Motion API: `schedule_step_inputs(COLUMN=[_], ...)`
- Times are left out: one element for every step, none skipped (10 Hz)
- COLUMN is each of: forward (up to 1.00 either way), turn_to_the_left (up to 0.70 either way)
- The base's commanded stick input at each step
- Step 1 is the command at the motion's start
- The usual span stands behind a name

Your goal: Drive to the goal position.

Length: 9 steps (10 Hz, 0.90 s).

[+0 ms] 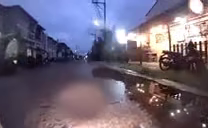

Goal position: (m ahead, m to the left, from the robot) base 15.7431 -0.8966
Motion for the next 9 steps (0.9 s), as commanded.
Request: schedule_step_inputs(forward=[0.50,0.50,0.50,0.50,0.50,0.50,0.50,0.50,0.50], turn_to_the_left=[0.50,0.30,0.04,0.00,0.00,0.00,0.00,0.00,0.00])
